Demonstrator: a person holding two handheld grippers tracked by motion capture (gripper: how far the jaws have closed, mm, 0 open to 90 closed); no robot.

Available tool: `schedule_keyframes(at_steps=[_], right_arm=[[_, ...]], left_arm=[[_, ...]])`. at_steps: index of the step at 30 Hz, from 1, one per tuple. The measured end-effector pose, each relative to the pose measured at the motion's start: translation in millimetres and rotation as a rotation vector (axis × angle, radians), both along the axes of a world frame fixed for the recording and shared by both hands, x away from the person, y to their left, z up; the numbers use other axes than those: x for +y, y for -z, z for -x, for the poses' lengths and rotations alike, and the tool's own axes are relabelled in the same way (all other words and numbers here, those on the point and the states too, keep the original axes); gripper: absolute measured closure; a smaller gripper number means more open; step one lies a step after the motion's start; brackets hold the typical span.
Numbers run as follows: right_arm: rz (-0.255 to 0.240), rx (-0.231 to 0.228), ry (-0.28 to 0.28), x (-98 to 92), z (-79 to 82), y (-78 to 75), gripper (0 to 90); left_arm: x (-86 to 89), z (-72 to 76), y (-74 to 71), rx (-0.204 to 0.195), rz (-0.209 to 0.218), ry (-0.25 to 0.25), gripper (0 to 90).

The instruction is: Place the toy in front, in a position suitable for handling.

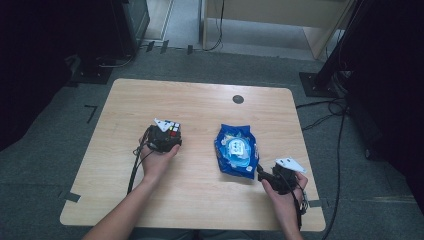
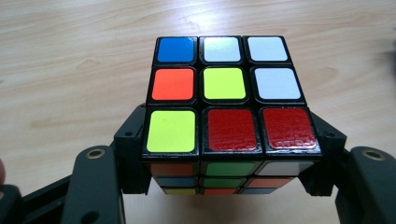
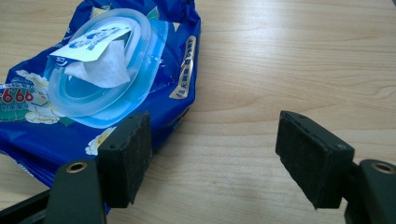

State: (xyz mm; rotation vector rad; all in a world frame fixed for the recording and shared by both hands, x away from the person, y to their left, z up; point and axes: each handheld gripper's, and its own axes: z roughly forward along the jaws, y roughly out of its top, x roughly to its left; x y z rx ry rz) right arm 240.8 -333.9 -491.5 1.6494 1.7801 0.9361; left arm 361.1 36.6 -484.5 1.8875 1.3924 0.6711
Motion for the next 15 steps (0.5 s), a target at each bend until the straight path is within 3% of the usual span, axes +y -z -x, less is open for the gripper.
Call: schedule_keyframes(at_steps=[5, 8, 15], right_arm=[[-0.019, -0.001, -0.017, -2.1, -2.7, -0.3, 36.2], [-0.038, 0.000, -0.040, -1.0, -7.3, -2.1, 42.0], [-0.038, -0.011, -0.021, 4.5, -21.3, -9.4, 44.0]], left_arm=[[3.2, 35.9, -3.1, -0.008, 0.030, 0.027, 33.9], [-0.1, 53.0, 1.2, -0.021, 0.003, 0.040, 33.9], [-4.1, 61.3, 12.7, -0.014, -0.015, 0.035, 33.9]])
